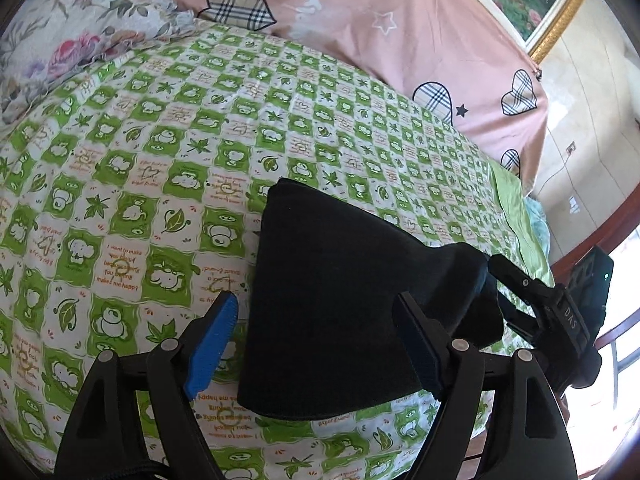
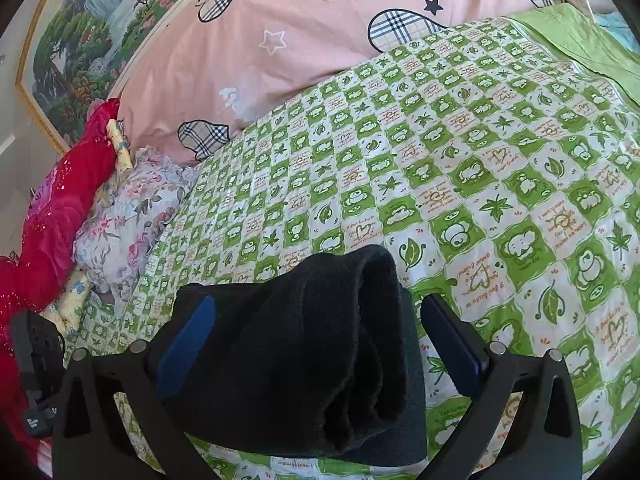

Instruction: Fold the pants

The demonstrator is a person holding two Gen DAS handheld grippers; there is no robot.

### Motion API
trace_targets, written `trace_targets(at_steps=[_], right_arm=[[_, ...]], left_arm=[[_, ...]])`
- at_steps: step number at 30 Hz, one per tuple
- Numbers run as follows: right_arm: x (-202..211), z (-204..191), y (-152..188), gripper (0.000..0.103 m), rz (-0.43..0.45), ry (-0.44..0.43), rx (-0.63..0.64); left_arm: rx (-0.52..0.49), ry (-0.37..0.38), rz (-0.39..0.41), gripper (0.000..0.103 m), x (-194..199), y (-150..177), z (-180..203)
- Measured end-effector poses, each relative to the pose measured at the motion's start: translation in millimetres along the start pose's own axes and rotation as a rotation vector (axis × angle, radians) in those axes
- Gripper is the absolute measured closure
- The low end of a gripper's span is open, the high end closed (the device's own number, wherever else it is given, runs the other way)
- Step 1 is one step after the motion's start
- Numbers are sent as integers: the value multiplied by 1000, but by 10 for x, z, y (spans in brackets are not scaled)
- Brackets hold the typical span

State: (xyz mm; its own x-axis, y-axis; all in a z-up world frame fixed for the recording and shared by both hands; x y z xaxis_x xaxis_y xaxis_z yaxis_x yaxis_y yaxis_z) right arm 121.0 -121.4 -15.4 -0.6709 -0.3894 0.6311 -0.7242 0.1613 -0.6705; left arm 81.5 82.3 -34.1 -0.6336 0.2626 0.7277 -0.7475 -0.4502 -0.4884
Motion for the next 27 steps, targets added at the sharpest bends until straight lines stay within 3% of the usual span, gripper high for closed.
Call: trace_targets(at_steps=[9, 14, 19, 27], right_arm=[[-115, 150, 128, 1, -46, 6, -43], [-142, 272, 248, 1, -69, 80, 8], [-136, 323, 357, 1, -81, 101, 56], [-125, 376, 451, 4, -82, 63, 66]], left_arm=[[31, -1, -33, 23, -189, -26, -63], [45, -1, -56, 23, -296, -31, -99], [47, -2, -70, 23, -369, -28, -106], [27, -33, -86, 20, -496, 7, -142]])
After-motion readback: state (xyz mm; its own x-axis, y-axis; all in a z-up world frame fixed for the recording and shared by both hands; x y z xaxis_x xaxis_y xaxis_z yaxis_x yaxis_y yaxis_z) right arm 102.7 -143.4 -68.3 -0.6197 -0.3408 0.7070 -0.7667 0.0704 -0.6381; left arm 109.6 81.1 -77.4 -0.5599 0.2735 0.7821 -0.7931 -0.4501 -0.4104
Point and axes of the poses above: each gripper's, at about its wrist camera, not at the fingertips, and x roughly against the way its jaws point, z to its right, y to its underside, the point moved 9 cm from there along -x, roughly the way its jaws point, and after that the axes turned 5 degrees about x, right-handed, at the moved point
